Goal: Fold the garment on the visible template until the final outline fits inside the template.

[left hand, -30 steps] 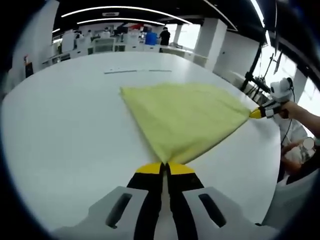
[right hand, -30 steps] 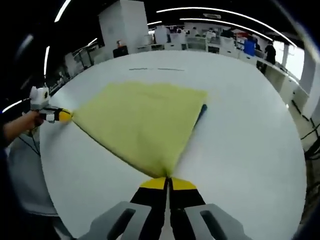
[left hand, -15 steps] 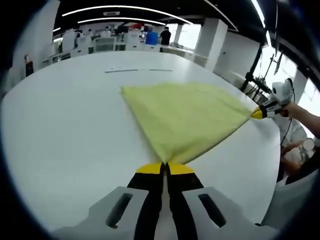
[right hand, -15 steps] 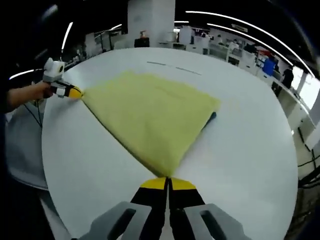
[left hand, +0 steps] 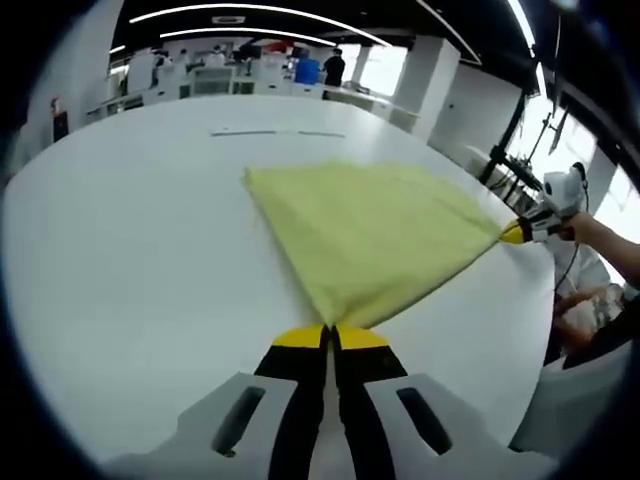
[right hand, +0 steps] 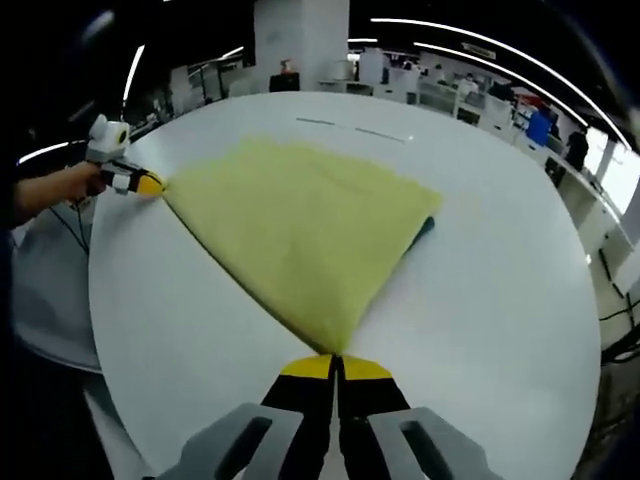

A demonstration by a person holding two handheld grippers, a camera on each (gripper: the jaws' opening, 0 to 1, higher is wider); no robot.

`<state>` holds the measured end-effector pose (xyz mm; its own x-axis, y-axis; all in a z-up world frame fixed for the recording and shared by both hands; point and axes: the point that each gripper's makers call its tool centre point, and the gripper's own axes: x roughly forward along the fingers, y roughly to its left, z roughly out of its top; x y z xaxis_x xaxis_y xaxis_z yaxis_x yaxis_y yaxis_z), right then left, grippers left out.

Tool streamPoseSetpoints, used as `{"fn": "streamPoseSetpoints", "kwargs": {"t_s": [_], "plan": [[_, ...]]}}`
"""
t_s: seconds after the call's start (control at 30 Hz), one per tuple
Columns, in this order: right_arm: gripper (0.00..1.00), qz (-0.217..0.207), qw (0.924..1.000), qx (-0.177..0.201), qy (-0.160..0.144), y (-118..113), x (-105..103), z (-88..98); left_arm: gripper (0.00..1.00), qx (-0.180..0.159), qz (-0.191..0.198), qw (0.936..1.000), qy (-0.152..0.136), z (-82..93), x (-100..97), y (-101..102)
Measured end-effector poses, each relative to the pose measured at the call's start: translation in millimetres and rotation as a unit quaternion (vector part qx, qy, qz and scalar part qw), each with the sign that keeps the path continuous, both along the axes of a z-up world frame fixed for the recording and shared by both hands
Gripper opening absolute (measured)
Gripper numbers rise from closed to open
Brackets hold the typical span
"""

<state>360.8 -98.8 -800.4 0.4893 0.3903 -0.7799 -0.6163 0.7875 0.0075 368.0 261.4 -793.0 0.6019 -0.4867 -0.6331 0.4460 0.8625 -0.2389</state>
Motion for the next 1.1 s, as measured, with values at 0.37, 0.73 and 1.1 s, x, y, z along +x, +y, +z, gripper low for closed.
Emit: {"fn": "streamPoseSetpoints", "kwargs": {"t_s": [0.37,0.73,1.1], "plan": [[0.0,0.004,1.0,0.004,0.008,0,-11,-0.2,0.0,0.003,-0.001,1.0,0.002,0.2,-17.0,1],[0.0,0.013,0.9998,0.007,0.013,2,-25,0.7,0.0,0.004,0.0,1.0,0.004,1.5,-27.3,3],[0.0,0.004,0.9999,0.007,0.011,-1,-25,0.5,0.0,0.015,0.007,0.9998,0.005,0.3,-33.0,8]]}}
